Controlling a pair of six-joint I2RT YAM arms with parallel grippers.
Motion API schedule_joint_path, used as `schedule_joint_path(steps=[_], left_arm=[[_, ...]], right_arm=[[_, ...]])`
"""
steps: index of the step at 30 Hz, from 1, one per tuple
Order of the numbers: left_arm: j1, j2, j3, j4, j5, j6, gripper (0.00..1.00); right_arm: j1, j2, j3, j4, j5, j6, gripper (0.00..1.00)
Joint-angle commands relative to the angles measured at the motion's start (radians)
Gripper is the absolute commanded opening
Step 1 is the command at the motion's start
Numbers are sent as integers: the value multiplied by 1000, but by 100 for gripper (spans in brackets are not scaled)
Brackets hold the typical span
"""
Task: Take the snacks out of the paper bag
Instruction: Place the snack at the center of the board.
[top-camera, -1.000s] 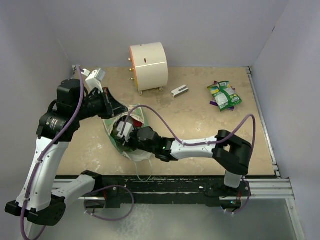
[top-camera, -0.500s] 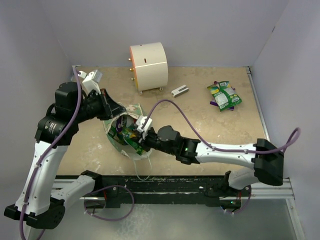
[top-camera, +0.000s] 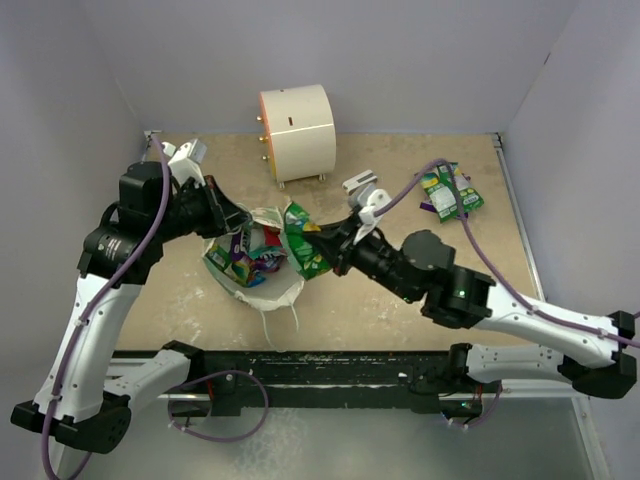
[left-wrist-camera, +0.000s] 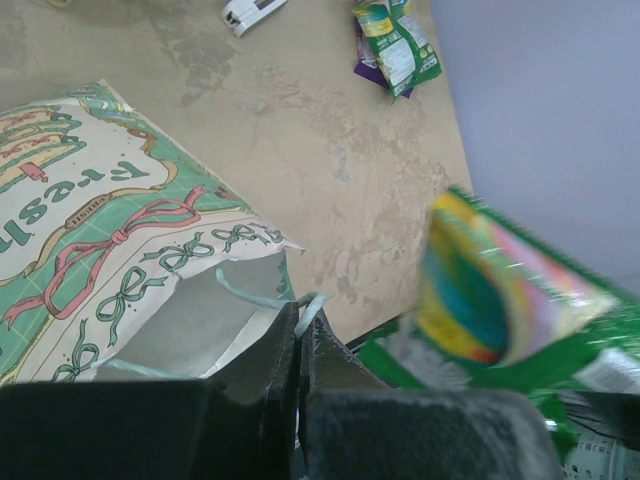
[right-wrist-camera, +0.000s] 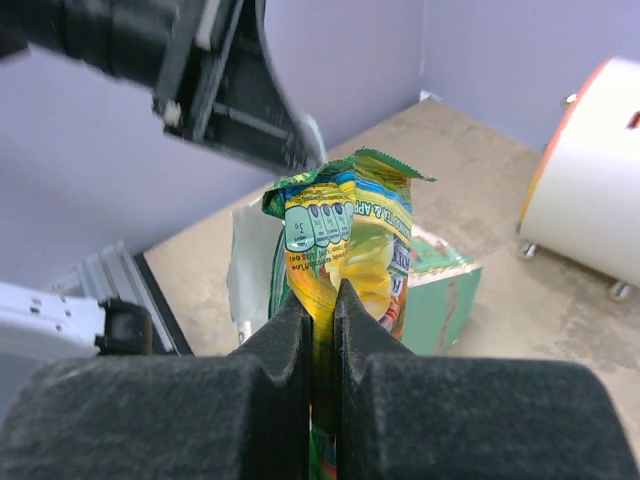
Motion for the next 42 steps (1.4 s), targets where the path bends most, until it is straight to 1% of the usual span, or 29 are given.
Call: schedule_joint_path(steps=[1, 5, 8, 10, 11, 14, 16, 18, 21, 25, 28, 30, 34, 38, 42], left_arm=[[0, 3, 12, 14, -21, -9, 0], [0, 14, 12, -3, -24, -13, 0], [0, 23, 12, -10, -14, -16, 0], [0, 28, 11, -15, -12, -15, 0], [0, 30, 13, -17, -12, -15, 0], [0, 40, 18, -24, -3, -10, 0], [-1, 46, 22, -29, 2, -7, 0], [1, 50, 27, -26, 16, -7, 0], [0, 61, 39, -12, 34, -13, 0], [0, 88, 69, 7, 41, 0, 0], [0, 114, 95, 21, 53, 14, 0], [-1, 120, 104, 34, 49, 23, 0], [0, 143, 129, 42, 28, 62, 0], [0, 175, 168, 40, 2, 109, 0], [0, 204, 185, 40, 19, 141, 0]], right_arm=[[1, -70, 111, -83, 155, 32, 0], [0, -85, 191, -128, 245, 16, 0], [-1, -59, 239, -174, 468, -13, 0], [-28, -36, 263, -212, 574, -18, 0], [-82, -23, 285, -248, 583, -4, 0], [-276, 10, 344, -354, 496, 73, 0], [-400, 30, 348, -374, 439, 81, 0], [-497, 66, 358, -393, 411, 74, 0], [-625, 165, 421, -449, 378, 73, 0], [-799, 368, 608, -586, 294, 118, 0], [-882, 506, 715, -673, 355, 116, 0], [-936, 584, 750, -682, 393, 79, 0], [-1051, 718, 806, -717, 413, 32, 0], [-1109, 794, 787, -675, 456, -58, 0], [-1118, 888, 786, -638, 506, -128, 0]])
